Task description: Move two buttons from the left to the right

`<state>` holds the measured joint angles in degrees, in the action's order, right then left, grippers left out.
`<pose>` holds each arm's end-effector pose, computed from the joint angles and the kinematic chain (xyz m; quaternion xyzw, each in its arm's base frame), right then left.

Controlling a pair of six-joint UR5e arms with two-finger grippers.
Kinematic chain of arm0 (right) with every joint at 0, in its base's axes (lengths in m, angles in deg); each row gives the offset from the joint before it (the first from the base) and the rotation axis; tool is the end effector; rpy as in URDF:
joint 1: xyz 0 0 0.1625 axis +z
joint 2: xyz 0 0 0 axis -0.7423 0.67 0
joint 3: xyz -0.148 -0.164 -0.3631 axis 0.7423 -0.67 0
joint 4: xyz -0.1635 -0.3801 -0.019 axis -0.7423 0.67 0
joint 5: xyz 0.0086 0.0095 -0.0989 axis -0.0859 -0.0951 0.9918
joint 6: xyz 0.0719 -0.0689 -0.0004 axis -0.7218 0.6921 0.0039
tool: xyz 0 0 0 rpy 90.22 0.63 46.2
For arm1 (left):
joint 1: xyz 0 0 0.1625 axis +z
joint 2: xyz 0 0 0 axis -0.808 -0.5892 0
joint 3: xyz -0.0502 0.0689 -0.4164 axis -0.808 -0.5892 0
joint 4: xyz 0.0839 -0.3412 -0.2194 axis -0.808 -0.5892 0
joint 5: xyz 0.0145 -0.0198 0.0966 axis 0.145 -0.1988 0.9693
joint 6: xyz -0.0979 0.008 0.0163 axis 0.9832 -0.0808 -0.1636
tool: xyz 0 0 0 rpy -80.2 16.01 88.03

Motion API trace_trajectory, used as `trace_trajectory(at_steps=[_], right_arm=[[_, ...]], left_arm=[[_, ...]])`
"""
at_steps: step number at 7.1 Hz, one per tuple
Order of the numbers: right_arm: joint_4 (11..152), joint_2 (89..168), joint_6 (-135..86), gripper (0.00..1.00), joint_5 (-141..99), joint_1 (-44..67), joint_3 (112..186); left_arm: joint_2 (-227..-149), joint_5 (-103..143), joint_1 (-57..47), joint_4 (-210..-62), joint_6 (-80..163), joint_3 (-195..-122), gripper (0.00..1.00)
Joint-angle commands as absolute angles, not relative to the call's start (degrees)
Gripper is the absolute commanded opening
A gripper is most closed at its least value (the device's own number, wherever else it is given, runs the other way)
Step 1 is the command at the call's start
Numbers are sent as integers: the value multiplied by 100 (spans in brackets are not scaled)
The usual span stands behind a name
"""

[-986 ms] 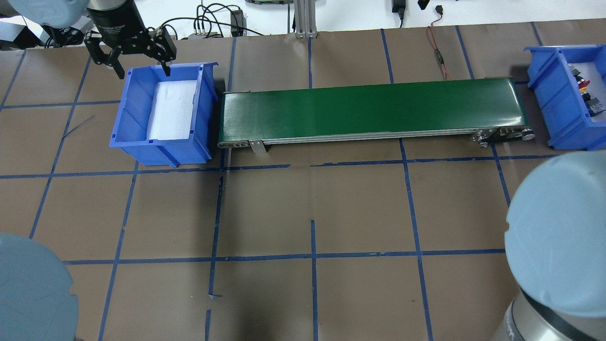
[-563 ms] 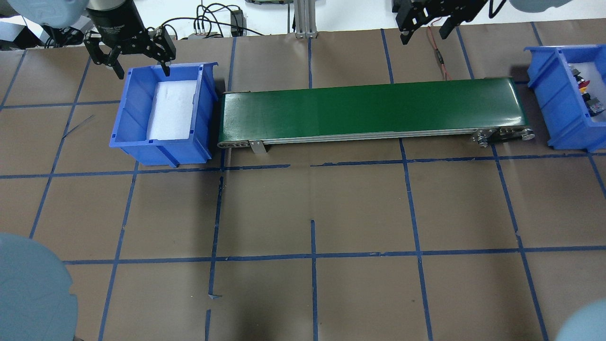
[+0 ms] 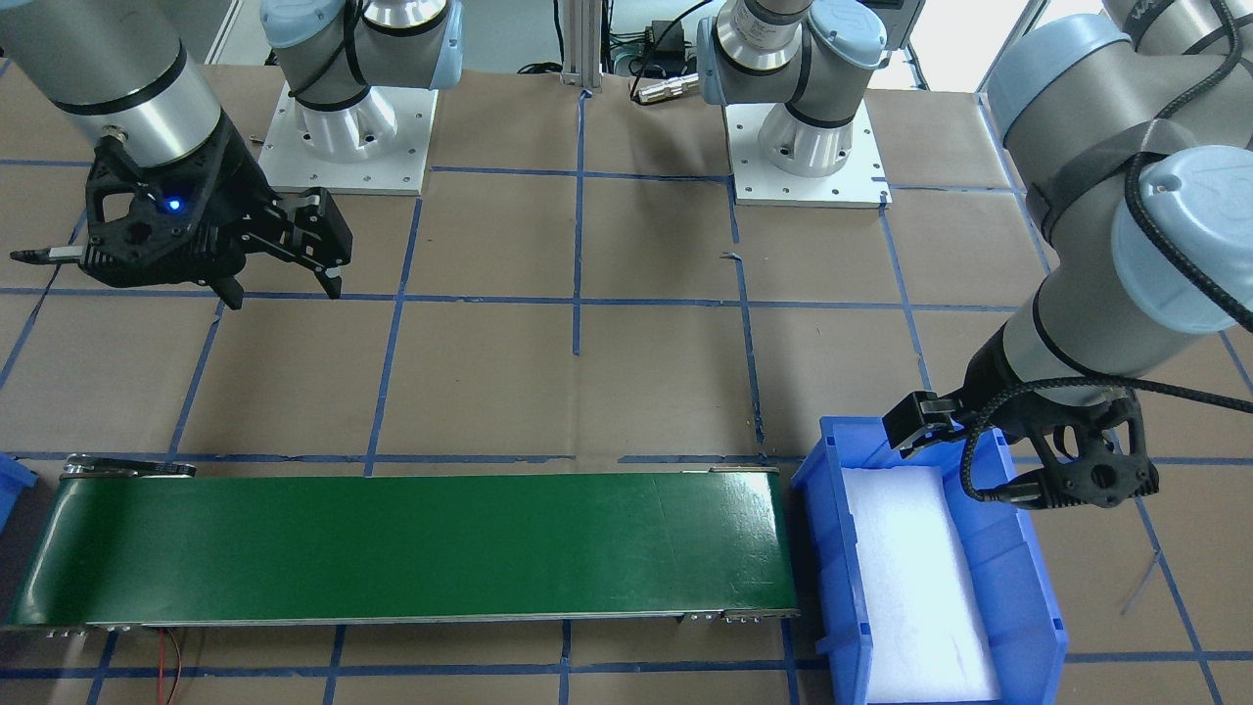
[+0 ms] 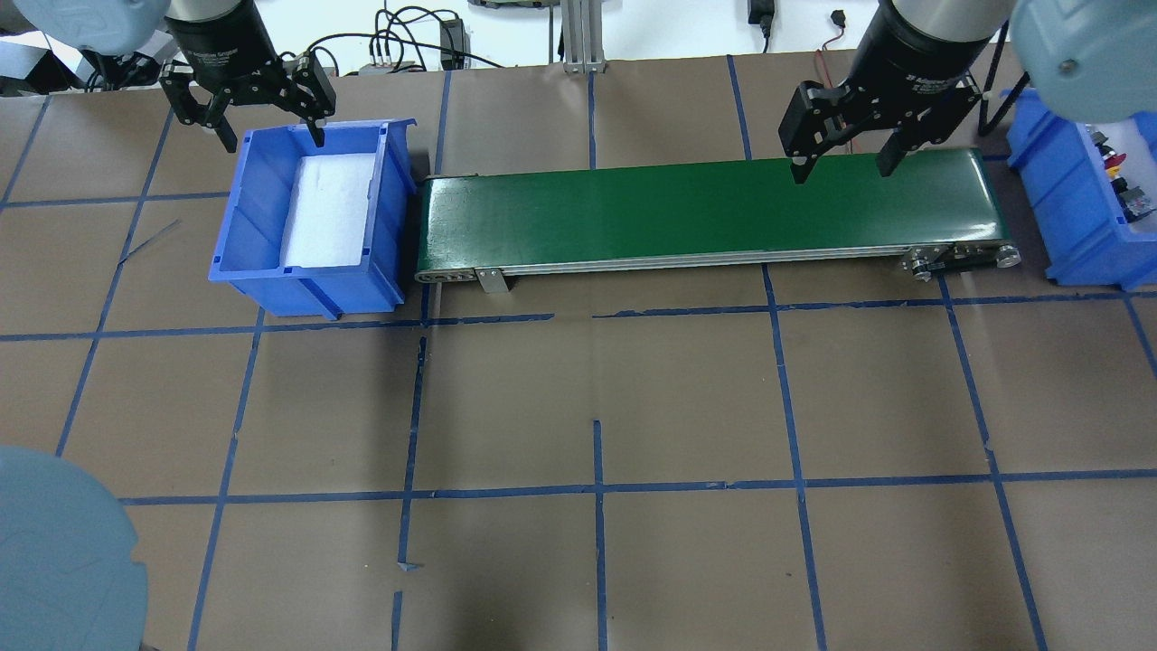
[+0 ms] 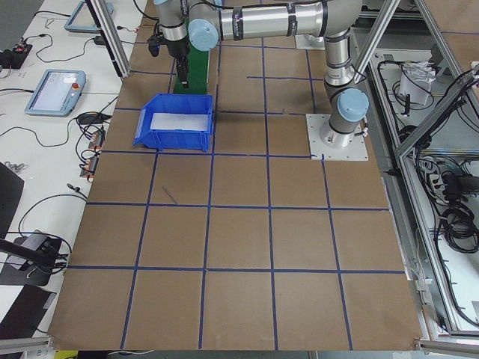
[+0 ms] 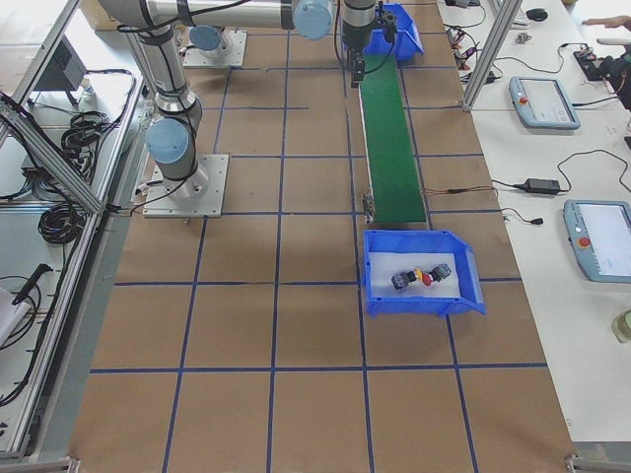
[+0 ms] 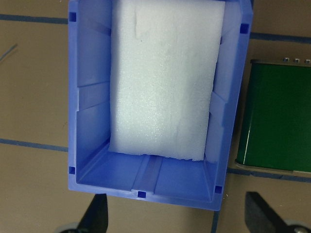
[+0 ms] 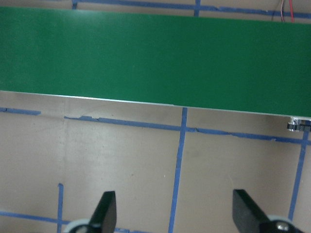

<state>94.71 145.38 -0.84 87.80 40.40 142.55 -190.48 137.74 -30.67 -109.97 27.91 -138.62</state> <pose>0.1250 -0.5206 0.4881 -0.0479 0.9983 -0.0042 0.0342 -0.0610 -0.6537 0.4305 -0.0540 0.9967 0.0309 0.0516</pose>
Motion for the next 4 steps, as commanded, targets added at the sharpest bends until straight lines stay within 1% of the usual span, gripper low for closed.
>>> trace_trajectory(at_steps=[1,4], right_arm=[[9099,14744,-131,86,8910,4040,14231],[9117,14754,-139,87,9236,4040,14204]], left_arm=[[-19049,13775,-3066,-10994,2794,-13867,100],[-19049,13775,-3065,-11003,2785,-13875,100]])
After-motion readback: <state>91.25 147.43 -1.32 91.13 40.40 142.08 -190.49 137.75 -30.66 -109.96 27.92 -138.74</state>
